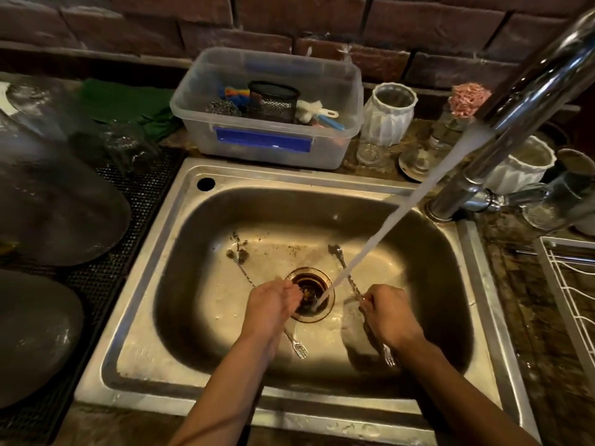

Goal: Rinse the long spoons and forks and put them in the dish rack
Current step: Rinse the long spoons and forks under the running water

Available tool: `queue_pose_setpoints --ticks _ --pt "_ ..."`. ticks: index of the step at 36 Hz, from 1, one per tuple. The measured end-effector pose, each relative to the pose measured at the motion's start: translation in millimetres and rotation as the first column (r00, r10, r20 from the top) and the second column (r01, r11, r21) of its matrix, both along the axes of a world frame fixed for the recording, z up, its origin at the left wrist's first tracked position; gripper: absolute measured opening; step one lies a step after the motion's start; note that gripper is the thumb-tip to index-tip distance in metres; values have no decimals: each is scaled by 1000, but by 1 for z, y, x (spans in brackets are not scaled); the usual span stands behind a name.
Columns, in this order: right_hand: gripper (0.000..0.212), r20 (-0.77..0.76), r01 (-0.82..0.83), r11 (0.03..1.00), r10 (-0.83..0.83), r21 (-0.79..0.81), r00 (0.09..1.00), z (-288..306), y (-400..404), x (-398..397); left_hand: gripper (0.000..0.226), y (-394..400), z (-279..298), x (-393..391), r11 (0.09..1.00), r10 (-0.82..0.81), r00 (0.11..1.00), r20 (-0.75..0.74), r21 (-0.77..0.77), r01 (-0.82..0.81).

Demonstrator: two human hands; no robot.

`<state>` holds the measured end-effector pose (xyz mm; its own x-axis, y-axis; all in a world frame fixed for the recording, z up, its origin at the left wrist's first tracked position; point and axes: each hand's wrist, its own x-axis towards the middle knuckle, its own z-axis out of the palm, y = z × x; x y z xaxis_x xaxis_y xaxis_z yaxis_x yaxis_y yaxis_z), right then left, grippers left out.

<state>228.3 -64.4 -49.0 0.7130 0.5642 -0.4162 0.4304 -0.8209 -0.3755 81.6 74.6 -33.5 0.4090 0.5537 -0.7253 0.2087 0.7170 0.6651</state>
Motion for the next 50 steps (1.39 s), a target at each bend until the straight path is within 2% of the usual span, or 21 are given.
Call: queue_pose_setpoints --ticks 5,11,15,18,20,23,28,32,36,41,50 --pt "12 57 -22 993 29 -120 998 -15 5 11 37 19 -5 -12 996 90 994 -63 22 -89" --pt "11 -3 3 986 -4 -166 1000 -21 9 21 38 38 -6 -16 996 86 992 -93 4 -86" --pt "11 -63 51 990 -60 -132 996 -18 14 23 35 52 -6 -20 994 109 978 -175 28 -106" --pt "11 -30 73 997 -73 -13 997 -12 25 20 32 62 -7 -24 991 131 965 -226 30 -128" --pt "2 -84 79 992 -71 97 994 -8 39 11 30 68 -9 -28 991 135 959 -248 17 -135" --pt "7 -172 50 982 -18 183 985 -5 71 -6 29 75 -10 -30 987 152 954 -259 -17 -161" --pt "15 -254 -55 984 98 172 962 -15 113 -41 29 84 -14 -29 980 189 946 -262 -6 -197" --pt "9 -276 -135 982 168 135 946 -32 134 -66 29 90 -16 -30 981 191 948 -253 8 -195" --pt "17 -212 -186 981 193 55 958 -43 141 -81 27 94 -18 -33 983 176 950 -259 4 -181" --pt "9 -127 -225 974 218 -38 968 -43 139 -90 29 92 -19 -29 986 148 956 -253 -41 -163" --pt "12 -219 -178 983 184 47 958 -38 134 -83 31 88 -22 -23 986 147 963 -226 -39 -160"
